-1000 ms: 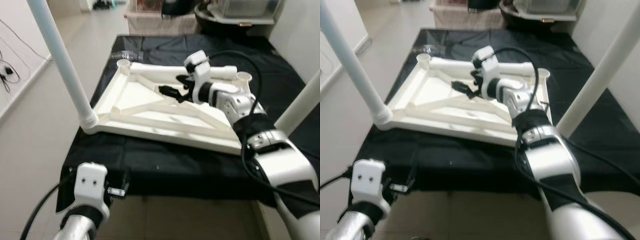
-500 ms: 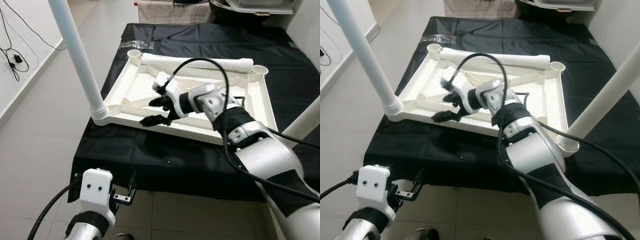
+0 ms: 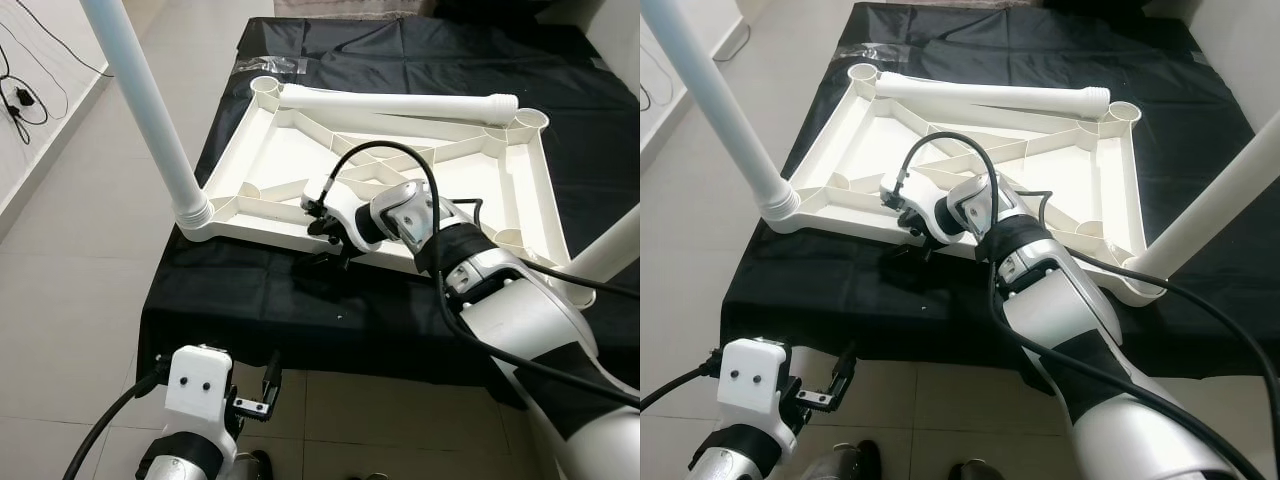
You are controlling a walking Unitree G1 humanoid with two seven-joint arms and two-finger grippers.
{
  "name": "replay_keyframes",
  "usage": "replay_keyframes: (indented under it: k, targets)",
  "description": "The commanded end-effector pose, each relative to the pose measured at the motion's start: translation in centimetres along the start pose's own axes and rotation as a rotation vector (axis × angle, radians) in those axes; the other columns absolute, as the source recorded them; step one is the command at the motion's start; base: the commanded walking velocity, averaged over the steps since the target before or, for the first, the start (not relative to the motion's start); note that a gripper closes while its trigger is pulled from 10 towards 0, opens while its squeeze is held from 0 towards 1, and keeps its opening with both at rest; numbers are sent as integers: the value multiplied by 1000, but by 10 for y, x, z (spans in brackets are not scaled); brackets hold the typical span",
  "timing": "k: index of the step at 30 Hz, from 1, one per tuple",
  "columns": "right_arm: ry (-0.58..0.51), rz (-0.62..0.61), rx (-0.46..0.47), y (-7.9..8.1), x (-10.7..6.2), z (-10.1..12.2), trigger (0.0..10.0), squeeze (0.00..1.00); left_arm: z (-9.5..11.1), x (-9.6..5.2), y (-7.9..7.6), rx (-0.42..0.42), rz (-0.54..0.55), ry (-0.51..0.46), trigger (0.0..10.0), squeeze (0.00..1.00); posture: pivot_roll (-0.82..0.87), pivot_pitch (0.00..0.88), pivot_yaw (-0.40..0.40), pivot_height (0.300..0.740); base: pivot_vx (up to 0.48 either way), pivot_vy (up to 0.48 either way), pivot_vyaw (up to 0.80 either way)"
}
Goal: Building children table
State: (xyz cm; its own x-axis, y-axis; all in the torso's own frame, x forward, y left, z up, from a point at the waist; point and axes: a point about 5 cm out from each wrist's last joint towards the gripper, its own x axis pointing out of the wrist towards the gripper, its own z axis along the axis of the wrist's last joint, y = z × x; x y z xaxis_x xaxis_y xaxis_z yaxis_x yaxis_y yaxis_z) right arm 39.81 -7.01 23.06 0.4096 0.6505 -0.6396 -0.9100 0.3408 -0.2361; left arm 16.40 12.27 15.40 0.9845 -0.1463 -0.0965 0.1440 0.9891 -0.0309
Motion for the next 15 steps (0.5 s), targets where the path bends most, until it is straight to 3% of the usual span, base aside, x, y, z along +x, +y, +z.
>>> replay_keyframes:
  k: [1,5,15]
  targets:
    - [52,-18,-14,1,4,-8,0,0,-2,-3,-1,-1,5,14,10000,0,77,295,-57,740,0,0,0]
    - [81,-37,-77,-1,2,-8,0,0,-3,-3,-1,5,8,16,10000,0,76,286,-62,740,0,0,0]
    - [92,-33,-104,-4,-2,-11,0,0,-3,-2,-1,14,8,14,10000,0,76,272,-61,740,0,0,0]
